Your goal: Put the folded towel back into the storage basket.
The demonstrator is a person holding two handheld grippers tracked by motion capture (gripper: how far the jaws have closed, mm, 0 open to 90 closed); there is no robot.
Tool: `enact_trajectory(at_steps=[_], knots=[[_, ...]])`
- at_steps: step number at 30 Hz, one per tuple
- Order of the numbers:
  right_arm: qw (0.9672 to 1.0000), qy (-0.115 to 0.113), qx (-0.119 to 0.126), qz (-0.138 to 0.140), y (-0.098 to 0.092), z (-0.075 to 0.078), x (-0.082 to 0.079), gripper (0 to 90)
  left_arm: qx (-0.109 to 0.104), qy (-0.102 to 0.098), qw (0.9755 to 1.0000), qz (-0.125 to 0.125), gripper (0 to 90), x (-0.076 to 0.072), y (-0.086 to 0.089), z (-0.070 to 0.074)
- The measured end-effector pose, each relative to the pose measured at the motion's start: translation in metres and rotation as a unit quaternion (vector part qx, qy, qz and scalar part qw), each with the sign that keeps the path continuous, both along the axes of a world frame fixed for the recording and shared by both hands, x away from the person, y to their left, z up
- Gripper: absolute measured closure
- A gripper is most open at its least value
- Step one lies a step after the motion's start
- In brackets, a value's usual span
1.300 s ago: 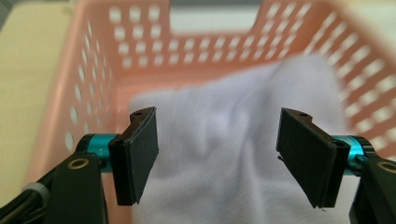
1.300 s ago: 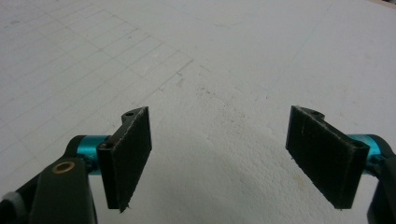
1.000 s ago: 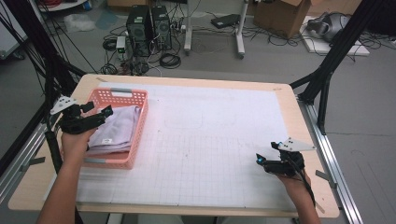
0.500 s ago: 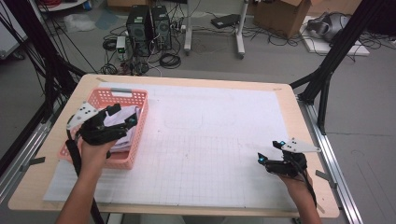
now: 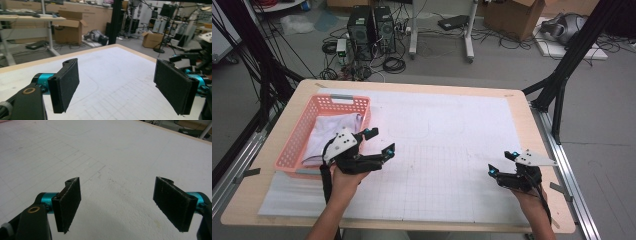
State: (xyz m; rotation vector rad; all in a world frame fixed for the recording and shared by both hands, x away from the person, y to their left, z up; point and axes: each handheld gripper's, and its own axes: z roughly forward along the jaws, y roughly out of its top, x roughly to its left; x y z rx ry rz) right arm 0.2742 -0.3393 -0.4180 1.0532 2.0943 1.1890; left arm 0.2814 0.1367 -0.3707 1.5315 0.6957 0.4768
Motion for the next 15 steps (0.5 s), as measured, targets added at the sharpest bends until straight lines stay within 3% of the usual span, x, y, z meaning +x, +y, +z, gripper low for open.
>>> enact_trajectory(at_steps=[6, 15], knots=[[0.9999, -0.008, 0.001, -0.008, 0.000, 0.001, -0.004, 20.5, 0.008, -0.001, 0.9998, -0.017, 21.6, -0.006, -0.017, -0.018], [0.9999, -0.007, 0.014, -0.007, -0.003, -0.005, -0.006, 20.4, 0.029, 0.026, 0.9989, -0.027, 21.8, -0.005, -0.025, -0.042]])
